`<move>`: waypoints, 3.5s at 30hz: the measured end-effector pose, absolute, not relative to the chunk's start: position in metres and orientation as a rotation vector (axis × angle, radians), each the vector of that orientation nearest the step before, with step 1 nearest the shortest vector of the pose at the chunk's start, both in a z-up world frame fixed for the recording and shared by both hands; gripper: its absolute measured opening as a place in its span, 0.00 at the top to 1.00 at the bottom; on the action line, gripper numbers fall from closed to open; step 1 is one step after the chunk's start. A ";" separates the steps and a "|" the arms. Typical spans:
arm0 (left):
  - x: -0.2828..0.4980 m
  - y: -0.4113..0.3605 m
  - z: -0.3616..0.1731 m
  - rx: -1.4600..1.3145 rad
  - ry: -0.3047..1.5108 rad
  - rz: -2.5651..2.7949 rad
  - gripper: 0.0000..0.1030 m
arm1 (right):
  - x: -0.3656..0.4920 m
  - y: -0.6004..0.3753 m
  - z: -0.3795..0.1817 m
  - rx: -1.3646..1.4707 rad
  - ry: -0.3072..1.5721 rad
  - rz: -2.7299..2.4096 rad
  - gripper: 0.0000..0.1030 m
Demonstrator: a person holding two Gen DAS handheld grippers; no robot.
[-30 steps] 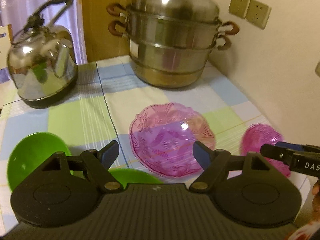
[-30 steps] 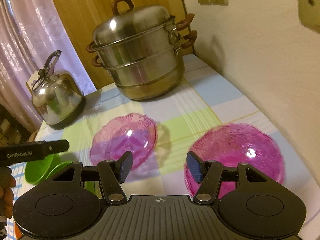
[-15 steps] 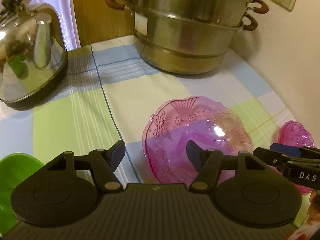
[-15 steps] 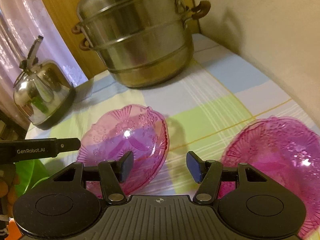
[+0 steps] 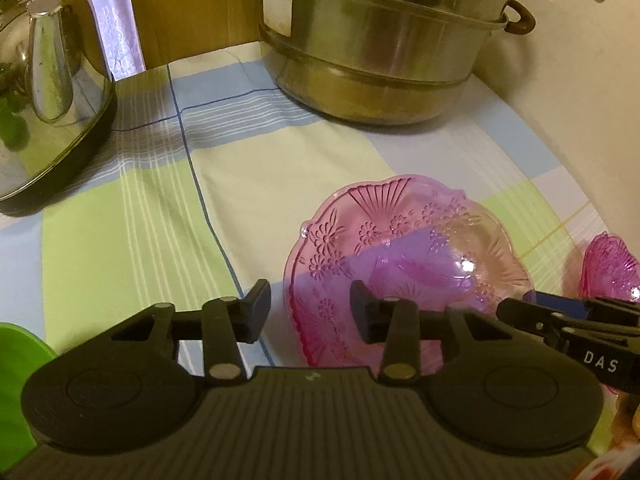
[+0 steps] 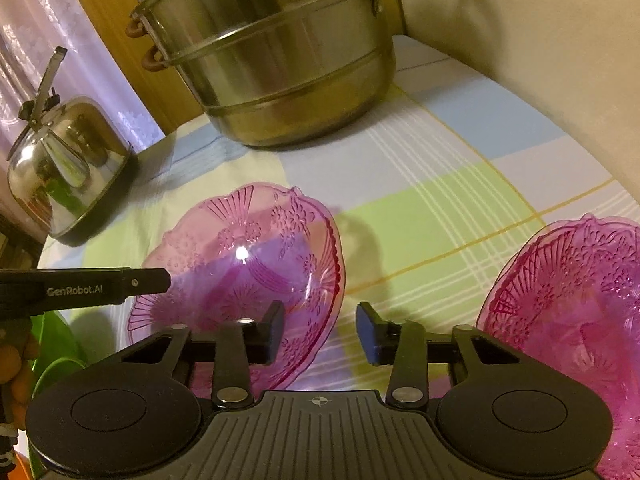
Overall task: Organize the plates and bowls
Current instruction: 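Close both grippers on the rim of that pink plate, then lift the pink plate with both grippers and carry it over the stack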
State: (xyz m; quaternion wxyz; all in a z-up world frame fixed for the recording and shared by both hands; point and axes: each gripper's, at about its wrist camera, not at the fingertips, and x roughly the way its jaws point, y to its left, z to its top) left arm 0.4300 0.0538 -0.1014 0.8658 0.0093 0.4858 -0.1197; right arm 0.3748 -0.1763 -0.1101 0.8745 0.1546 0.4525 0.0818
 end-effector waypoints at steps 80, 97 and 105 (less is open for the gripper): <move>0.207 -0.126 -0.046 -0.068 0.954 -0.400 0.86 | 0.150 -0.375 -0.031 0.367 0.876 -0.034 0.90; 0.244 -0.134 -0.051 -0.044 0.924 -0.367 0.86 | 0.185 -0.371 -0.032 0.292 0.840 -0.021 0.90; 0.285 -0.142 -0.060 -0.051 0.910 -0.351 0.86 | 0.230 -0.370 -0.041 0.236 0.829 -0.012 0.90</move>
